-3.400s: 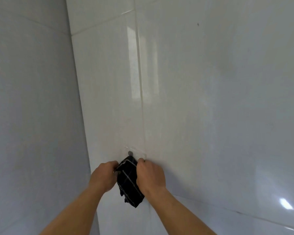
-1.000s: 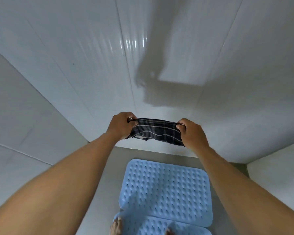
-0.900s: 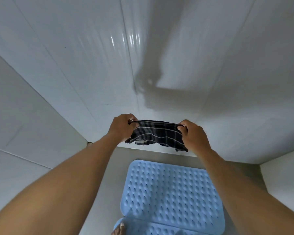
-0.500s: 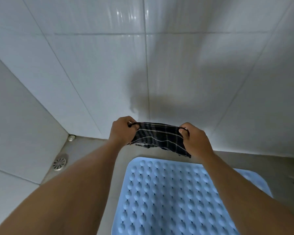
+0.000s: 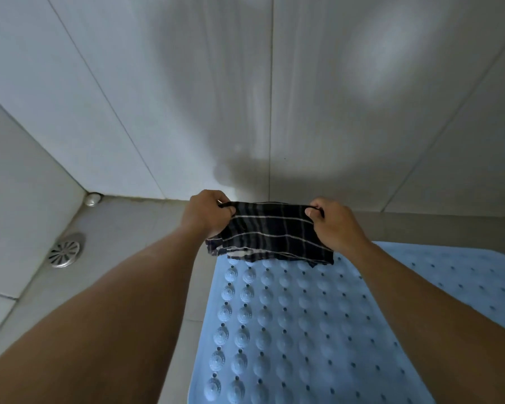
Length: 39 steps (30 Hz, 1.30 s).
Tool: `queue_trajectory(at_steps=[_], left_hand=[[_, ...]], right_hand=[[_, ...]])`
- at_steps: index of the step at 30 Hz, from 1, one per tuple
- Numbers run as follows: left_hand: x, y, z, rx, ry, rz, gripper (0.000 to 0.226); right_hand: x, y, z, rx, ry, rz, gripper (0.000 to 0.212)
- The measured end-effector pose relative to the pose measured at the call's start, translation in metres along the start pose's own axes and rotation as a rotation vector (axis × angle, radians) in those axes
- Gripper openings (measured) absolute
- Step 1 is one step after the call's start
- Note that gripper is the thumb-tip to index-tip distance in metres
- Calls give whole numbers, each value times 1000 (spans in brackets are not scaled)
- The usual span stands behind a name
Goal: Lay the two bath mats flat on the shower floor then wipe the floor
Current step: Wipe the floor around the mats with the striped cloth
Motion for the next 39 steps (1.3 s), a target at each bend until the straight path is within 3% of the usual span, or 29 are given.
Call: queue_trajectory(at_steps=[6, 10, 13, 19, 26, 30, 39], left_hand=[[14, 37, -29, -50, -11, -36, 11], [5, 56, -26, -220, 238, -159, 31], [10, 90, -13, -71, 360, -202, 34], [36, 134, -4, 201, 367, -434, 61], [35, 152, -3, 232, 306, -554, 68], [24, 154, 0, 243, 222, -500, 75], [-9, 182, 11, 265, 207, -583, 74]], right_hand=[[-18, 30, -29, -42, 36, 92, 22], [-2, 41, -33, -207, -137, 301, 30], [12, 73, -22, -117, -238, 413, 35], [-31, 134, -3, 254, 43, 500, 62], [-44, 128, -6, 250, -9, 486, 69], [-52, 117, -11, 221, -28, 424, 72], [-89, 90, -20, 329, -45, 460, 75]])
Point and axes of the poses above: each hand's wrist, its own z-axis away from the middle knuckle, its own y-axis out of the palm, x = y × z, the point moved 8 cm from there along -z, towards the middle knuckle, and after that the axes turned 11 degrees about -x, right-handed, at the moved point
